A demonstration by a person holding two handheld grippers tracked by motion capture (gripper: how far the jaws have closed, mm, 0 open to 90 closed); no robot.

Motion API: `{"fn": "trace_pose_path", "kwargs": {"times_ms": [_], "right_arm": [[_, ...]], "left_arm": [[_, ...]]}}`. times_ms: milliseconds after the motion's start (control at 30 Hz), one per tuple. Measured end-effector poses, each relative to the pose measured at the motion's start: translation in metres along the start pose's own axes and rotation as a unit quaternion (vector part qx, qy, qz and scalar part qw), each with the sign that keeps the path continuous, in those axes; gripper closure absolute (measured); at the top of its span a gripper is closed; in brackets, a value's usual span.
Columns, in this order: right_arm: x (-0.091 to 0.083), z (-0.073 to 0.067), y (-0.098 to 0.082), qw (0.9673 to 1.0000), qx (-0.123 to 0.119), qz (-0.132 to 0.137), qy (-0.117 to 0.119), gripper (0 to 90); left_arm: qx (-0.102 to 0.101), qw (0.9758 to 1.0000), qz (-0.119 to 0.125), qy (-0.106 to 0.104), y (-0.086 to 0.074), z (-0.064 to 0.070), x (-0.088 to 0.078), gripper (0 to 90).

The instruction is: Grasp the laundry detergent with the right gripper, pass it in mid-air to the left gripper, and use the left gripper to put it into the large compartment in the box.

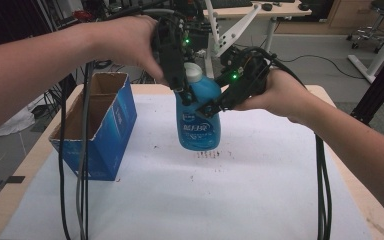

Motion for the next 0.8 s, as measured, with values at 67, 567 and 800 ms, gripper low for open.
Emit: {"fn": "trace_pose_path", "kwargs": {"times_ms": [67,567,800], "right_arm": [[-0.0004,0.0006,-0.0002,1.0000,-0.004,-0.001,-0.002,46.5],[-0.0004,0.0016,-0.0005,1.0000,-0.003,0.002,-0.006,46.5],[-0.0007,0.0017,-0.0004,1.0000,-0.003,0.000,-0.007,46.5]], "left_arm": [[-0.001,1.0000,-0.001,0.000,0.0006,-0.0002,0.0003,21.4],[-0.003,0.9999,-0.005,-0.009,0.0006,0.0004,0.0001,34.5],[-0.003,0.9999,-0.005,-0.014,0.0005,0.0005,0.0005,37.5]]}}
Point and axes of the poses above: each handheld gripper's, and its own axes: x roughly forward along the jaws, y roughly out of its top, z roughly to its right, the point moved 2 cm from there along x, roughly forward along the jaws, and after that the axes turned 14 degrees about -z, right-handed, at the moved point
